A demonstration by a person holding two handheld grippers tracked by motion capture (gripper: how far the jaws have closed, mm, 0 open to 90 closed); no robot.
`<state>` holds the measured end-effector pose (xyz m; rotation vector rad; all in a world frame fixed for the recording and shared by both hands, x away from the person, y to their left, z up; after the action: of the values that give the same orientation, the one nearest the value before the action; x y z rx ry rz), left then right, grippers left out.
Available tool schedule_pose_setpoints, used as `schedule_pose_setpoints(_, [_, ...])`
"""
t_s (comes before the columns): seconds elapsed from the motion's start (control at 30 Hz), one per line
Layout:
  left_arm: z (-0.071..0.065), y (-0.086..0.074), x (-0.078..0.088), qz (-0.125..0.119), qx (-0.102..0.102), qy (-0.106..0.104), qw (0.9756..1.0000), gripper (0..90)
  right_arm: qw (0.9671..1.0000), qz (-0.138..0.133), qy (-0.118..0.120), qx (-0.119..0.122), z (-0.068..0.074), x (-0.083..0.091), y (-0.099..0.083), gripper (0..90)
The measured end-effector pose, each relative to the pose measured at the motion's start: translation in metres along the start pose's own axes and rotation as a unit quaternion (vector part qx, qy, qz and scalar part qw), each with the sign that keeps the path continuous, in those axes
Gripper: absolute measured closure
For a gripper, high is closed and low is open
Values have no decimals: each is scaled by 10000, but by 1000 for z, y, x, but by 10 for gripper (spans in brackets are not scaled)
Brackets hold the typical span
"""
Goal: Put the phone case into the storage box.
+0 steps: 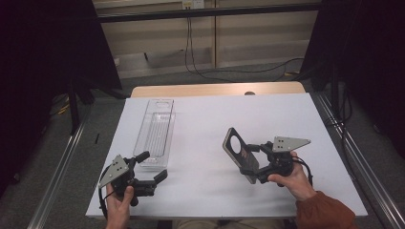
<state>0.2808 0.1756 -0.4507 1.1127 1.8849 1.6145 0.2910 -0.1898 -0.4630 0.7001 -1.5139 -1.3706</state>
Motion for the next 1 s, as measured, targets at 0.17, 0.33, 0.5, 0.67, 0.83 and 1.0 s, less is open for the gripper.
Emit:
schedule_pose_setpoints(0.17, [-8, 2, -8, -2, 4, -247, 9997, 39, 10000, -57, 54, -11, 2, -1, 2, 125])
schedule_pose_setpoints(0.33, [-18, 4, -18, 10, -185, -520, 9985, 14, 10000, -51, 80, 12, 3, -2, 2, 124])
schedule_pose_setpoints(0.5, [-27, 5, -33, -9, -66, -716, 9974, 9, 9999, -75, 93, 10, 3, -2, 4, 124])
schedule_pose_setpoints(0.67, [-32, 11, -48, -113, -39, -877, 9961, 10, 9999, -86, 106, 33, 3, -3, 5, 124])
schedule_pose_setpoints(0.83, [-36, 16, -63, -122, 24, -1073, 9942, 10, 9999, -93, 117, 49, 3, -2, 6, 124])
schedule_pose_setpoints(1.0, [-42, 21, -77, -75, -71, -1223, 9924, 10, 9999, -114, 76, 66, 2, 0, 7, 124])
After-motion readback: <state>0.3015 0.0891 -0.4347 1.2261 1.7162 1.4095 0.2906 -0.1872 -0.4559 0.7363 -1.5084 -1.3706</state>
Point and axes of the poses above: each handheld gripper's, and its own axes: x roughly backward along the jaws, y roughly out of its top, z roughly to its left, the point moved 5 cm from there along -x, roughly forward along the jaws, and after that the axes turned 6 degrees about x, right-handed, at the moved point
